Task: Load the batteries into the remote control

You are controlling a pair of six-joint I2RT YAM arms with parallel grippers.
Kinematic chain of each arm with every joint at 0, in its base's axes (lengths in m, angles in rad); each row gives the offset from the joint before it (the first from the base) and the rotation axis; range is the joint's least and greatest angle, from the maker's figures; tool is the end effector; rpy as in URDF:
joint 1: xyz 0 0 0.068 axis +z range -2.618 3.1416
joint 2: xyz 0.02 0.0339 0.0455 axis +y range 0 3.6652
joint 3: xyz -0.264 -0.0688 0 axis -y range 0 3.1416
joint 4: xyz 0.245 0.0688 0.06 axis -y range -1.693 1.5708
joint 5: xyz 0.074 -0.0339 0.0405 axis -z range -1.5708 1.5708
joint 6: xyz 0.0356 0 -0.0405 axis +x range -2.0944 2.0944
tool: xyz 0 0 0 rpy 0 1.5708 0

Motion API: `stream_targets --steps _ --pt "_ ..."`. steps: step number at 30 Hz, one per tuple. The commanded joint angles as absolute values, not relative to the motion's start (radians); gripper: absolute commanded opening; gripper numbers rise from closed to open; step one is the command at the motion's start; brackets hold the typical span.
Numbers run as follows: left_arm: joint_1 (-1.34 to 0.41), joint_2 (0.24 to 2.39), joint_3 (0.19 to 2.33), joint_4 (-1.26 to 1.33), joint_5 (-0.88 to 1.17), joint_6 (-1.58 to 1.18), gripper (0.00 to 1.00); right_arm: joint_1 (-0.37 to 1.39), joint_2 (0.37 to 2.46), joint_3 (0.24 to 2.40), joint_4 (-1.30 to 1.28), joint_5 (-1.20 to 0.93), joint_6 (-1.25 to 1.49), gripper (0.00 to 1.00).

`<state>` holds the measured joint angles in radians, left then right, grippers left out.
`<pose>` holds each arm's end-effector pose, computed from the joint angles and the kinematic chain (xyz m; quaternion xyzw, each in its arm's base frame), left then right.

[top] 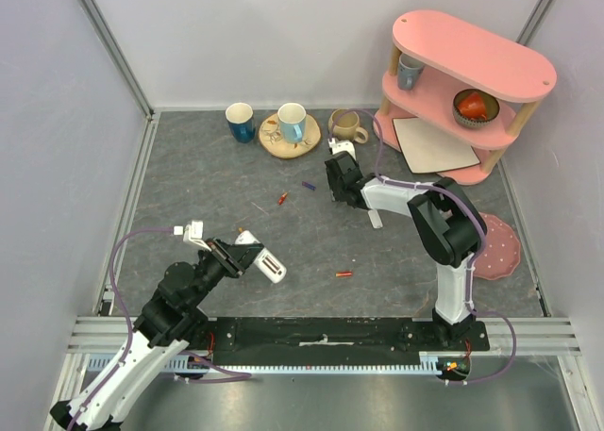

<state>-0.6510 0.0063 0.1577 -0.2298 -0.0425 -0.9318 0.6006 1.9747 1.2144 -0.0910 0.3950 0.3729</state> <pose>0.0792 -0.0584 0.2028 -0.1170 0.7249 -0.4718 0.4881 0.3485 0.2221 0.1505 -0.0356 0.9197 -0.0009 0.3910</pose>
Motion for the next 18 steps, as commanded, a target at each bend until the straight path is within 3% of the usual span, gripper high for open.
stream_targets --steps 1,8,15,18 --pt "-0.649 -0.058 0.16 -0.183 -0.031 -0.943 0.02 0.592 1.997 1.226 -0.118 0.407 0.373 0.5" --pt "-0.649 -0.058 0.15 -0.175 -0.029 -0.948 0.02 0.568 1.95 1.14 -0.118 0.368 0.431 0.32" --pt "-0.649 -0.06 0.15 -0.173 -0.021 -0.948 0.02 0.563 1.89 1.071 -0.117 0.341 0.44 0.42" --pt "-0.649 -0.058 0.149 -0.166 -0.02 -0.948 0.02 0.563 1.879 1.046 -0.118 0.328 0.434 0.39"
